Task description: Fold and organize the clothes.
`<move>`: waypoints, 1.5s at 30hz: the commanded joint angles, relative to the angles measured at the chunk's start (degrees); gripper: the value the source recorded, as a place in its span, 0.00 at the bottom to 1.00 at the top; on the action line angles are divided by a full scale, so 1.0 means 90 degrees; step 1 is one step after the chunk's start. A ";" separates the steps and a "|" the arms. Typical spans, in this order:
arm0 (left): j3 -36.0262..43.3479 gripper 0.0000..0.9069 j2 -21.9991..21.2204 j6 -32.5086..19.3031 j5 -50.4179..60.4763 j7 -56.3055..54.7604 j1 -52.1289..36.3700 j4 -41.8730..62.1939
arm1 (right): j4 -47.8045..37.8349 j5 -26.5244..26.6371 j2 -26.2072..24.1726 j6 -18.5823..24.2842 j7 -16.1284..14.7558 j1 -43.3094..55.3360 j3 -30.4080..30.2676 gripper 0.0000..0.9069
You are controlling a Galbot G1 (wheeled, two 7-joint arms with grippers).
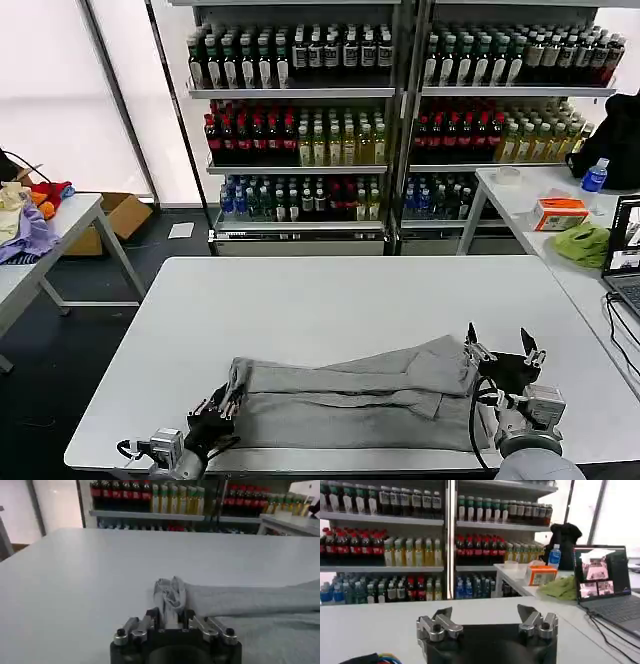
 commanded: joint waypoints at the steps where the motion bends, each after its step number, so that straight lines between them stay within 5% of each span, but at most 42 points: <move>1: -0.0024 0.00 -0.0071 -0.0223 -0.0119 0.0371 0.0146 -0.0357 | -0.0020 0.0003 0.0004 -0.0013 0.0005 0.0063 -0.0019 1.00; 9: -0.0639 0.00 0.0110 -0.0347 -0.0507 0.0336 -0.0061 -0.0374 | -0.0049 0.0007 -0.0036 -0.0038 0.0005 0.0090 -0.0081 1.00; 16: -0.3172 0.00 0.1724 -0.0299 -0.1190 0.0338 -0.0405 0.0012 | -0.0103 0.0071 -0.0053 -0.0020 0.0018 0.0229 -0.0220 1.00; 19: -0.3788 0.00 0.2495 -0.0334 -0.1184 0.0452 -0.0405 0.0549 | -0.0144 0.0060 -0.0039 -0.0024 0.0026 0.0338 -0.0370 1.00; 23: -0.4062 0.00 0.2910 -0.0412 -0.1076 0.0519 -0.0384 0.1015 | -0.0153 0.0042 -0.0003 -0.0029 0.0024 0.0387 -0.0486 1.00; 27: -0.3821 0.00 0.2674 -0.0415 -0.0899 0.0559 -0.0225 0.0669 | -0.0149 0.0042 -0.0001 -0.0024 0.0042 0.0354 -0.0485 1.00; 36: -0.1539 0.00 0.0826 -0.0302 -0.0176 0.0315 -0.0068 -0.0703 | 0.0085 -0.0044 0.0065 0.0018 0.0097 -0.0015 -0.0404 1.00; 45: -0.0014 0.00 0.0271 0.0076 0.0037 -0.0154 -0.0222 -0.1008 | 0.0496 -0.0223 0.0268 -0.0010 0.0092 -0.0383 -0.0280 1.00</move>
